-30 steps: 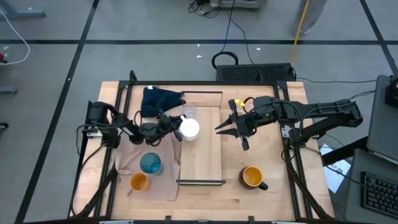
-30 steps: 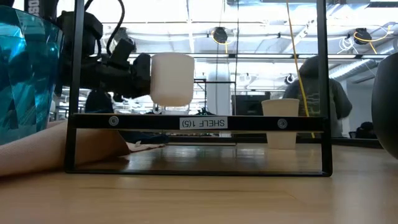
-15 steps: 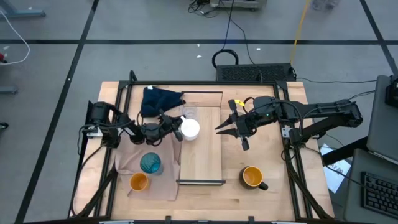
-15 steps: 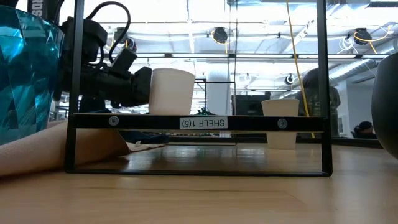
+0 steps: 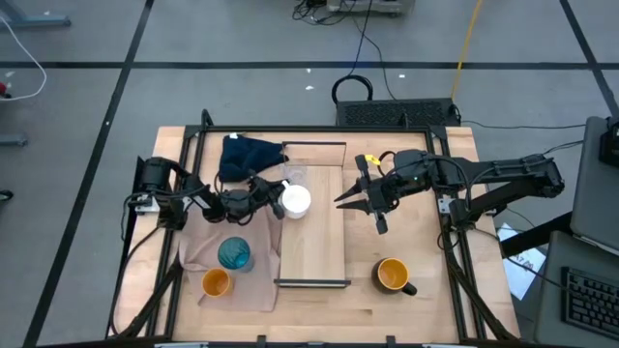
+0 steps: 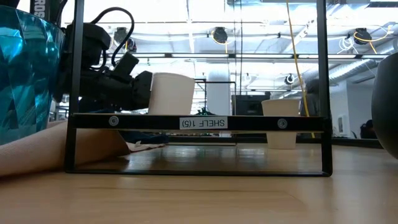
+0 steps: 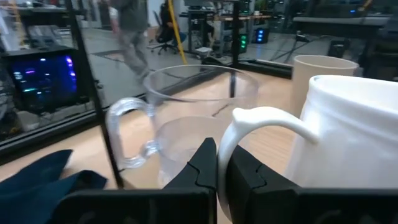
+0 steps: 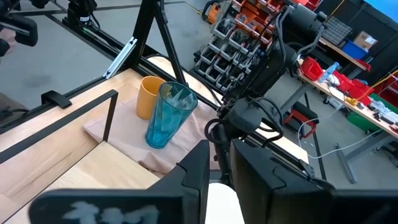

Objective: Stack small to large cups/mugs on shelf
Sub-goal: Put the white mug on the shelf, then put the yellow cup on the shelf

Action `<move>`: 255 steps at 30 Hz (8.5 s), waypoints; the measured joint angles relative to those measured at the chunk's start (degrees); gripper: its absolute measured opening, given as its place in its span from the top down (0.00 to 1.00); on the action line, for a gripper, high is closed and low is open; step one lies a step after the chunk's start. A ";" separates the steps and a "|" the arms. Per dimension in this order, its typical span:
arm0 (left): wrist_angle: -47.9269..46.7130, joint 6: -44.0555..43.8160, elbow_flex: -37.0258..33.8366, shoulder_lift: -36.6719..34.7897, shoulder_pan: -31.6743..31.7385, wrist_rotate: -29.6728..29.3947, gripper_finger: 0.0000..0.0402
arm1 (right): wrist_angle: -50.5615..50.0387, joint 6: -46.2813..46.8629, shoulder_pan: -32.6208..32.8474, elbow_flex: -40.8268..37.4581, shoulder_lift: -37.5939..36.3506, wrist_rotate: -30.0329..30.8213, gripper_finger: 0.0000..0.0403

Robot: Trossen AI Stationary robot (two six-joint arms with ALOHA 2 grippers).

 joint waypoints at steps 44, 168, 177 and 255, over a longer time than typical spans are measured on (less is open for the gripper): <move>0.04 -2.92 0.00 -0.09 0.87 8.94 0.48 | -2.59 0.01 -0.02 0.00 0.00 -0.02 0.85; -121.50 -30.59 27.70 -68.12 -38.76 14.38 0.59 | 44.15 3.00 19.69 -46.24 -30.21 52.70 0.80; -134.44 -54.58 29.62 -63.24 -52.36 10.02 0.79 | 44.11 3.02 19.69 -46.25 -30.21 52.70 0.80; -130.01 -89.41 24.96 -36.96 -51.08 32.28 0.51 | 40.70 -0.47 19.74 -46.25 -30.18 52.66 0.80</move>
